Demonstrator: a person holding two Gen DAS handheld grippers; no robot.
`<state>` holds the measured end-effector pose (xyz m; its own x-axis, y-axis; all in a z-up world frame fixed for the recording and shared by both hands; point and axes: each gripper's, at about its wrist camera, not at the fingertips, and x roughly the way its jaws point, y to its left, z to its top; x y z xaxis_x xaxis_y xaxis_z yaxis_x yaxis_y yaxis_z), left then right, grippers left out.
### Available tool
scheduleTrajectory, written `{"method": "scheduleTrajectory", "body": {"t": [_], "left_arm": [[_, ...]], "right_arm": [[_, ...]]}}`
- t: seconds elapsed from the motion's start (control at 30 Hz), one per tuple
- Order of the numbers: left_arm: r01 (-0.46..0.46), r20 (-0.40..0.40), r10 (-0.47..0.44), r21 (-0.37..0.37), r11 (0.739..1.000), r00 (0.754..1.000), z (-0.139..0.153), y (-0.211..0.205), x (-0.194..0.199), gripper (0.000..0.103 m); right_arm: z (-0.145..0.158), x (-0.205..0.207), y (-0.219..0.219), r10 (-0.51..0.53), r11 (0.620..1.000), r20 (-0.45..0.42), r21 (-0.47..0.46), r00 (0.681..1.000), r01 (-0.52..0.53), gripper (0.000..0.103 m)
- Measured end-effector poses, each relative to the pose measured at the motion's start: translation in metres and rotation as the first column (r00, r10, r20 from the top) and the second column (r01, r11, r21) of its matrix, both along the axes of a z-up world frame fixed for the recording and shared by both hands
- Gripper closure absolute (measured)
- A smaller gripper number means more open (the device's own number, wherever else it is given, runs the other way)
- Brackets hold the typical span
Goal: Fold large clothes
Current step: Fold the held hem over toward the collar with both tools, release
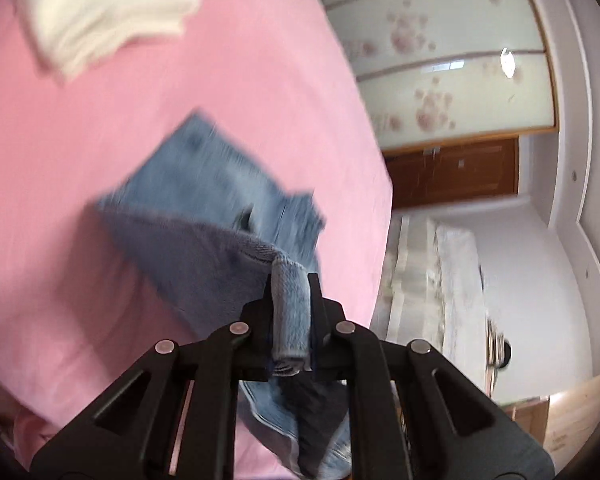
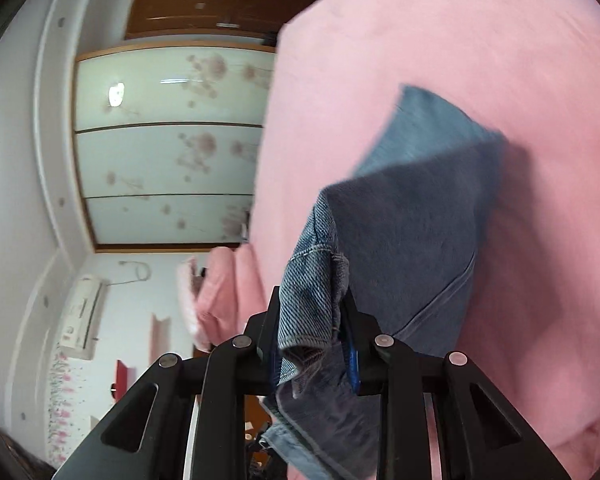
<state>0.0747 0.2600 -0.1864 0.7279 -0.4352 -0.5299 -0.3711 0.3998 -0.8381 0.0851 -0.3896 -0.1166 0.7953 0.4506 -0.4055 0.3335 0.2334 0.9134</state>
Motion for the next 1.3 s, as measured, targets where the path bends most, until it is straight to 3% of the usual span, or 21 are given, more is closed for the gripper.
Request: {"method": "scheduleTrajectory", "body": {"t": [0.17, 0.37, 0.47, 0.57, 0.77, 0.87, 0.93, 0.97, 1.03, 1.13, 1.2, 1.27, 1.3], "left_arm": [[-0.060, 0.030, 0.058, 0.052, 0.997, 0.998, 0.024, 0.020, 0.059, 0.095], [-0.064, -0.021, 0.069, 0.158, 0.985, 0.997, 0.014, 0.012, 0.119, 0.095], [-0.065, -0.056, 0.080, 0.223, 0.973, 0.995, 0.000, 0.005, 0.144, 0.094], [-0.048, -0.151, 0.095, 0.289, 0.956, 0.984, -0.026, -0.007, 0.174, 0.094], [0.014, -0.270, 0.071, 0.300, 0.954, 0.960, -0.069, -0.027, 0.211, 0.090], [0.041, -0.260, 0.044, 0.314, 0.949, 0.965, -0.070, -0.034, 0.220, 0.072], [0.041, -0.229, 0.050, 0.378, 0.925, 0.972, -0.061, -0.040, 0.221, 0.045], [0.037, -0.200, 0.053, 0.421, 0.906, 0.978, -0.054, -0.043, 0.220, 0.040], [0.056, -0.160, 0.022, 0.467, 0.883, 0.987, -0.041, -0.049, 0.216, 0.036], [0.155, -0.165, -0.084, 0.489, 0.859, 0.983, -0.032, -0.066, 0.216, 0.036], [0.238, -0.185, -0.168, 0.478, 0.845, 0.968, -0.036, -0.080, 0.216, 0.036], [0.340, -0.251, -0.249, 0.440, 0.831, 0.935, -0.052, -0.102, 0.216, 0.038], [0.377, -0.286, -0.275, 0.418, 0.826, 0.918, -0.062, -0.111, 0.213, 0.048]], "right_arm": [[0.018, 0.054, -0.027, -0.017, 1.000, 0.052, 0.006, 0.999, 0.016, 0.080], [-0.003, 0.131, -0.047, -0.012, 0.999, 0.004, 0.035, 1.000, 0.012, 0.080], [-0.026, 0.164, -0.049, -0.009, 0.999, -0.039, 0.037, 0.999, 0.011, 0.080], [-0.048, 0.195, -0.049, -0.004, 0.999, -0.078, 0.044, 0.997, 0.007, 0.080], [-0.081, 0.253, -0.028, 0.054, 0.997, -0.171, -0.037, 0.984, -0.061, 0.080], [-0.090, 0.273, -0.014, 0.078, 0.993, -0.211, -0.074, 0.974, -0.096, 0.073], [-0.085, 0.279, -0.006, 0.090, 0.986, -0.214, -0.116, 0.973, -0.117, 0.060], [-0.080, 0.280, -0.002, 0.088, 0.983, -0.197, -0.142, 0.977, -0.117, 0.058], [-0.070, 0.284, 0.005, 0.080, 0.974, -0.177, -0.196, 0.981, -0.115, 0.052], [-0.062, 0.282, 0.019, 0.084, 0.957, -0.180, -0.259, 0.980, -0.130, 0.052], [-0.057, 0.280, 0.032, 0.126, 0.939, -0.202, -0.291, 0.971, -0.182, 0.052], [-0.058, 0.277, 0.052, 0.201, 0.911, -0.237, -0.310, 0.950, -0.270, 0.056], [-0.061, 0.275, 0.069, 0.257, 0.887, -0.259, -0.319, 0.931, -0.333, 0.065]]}}
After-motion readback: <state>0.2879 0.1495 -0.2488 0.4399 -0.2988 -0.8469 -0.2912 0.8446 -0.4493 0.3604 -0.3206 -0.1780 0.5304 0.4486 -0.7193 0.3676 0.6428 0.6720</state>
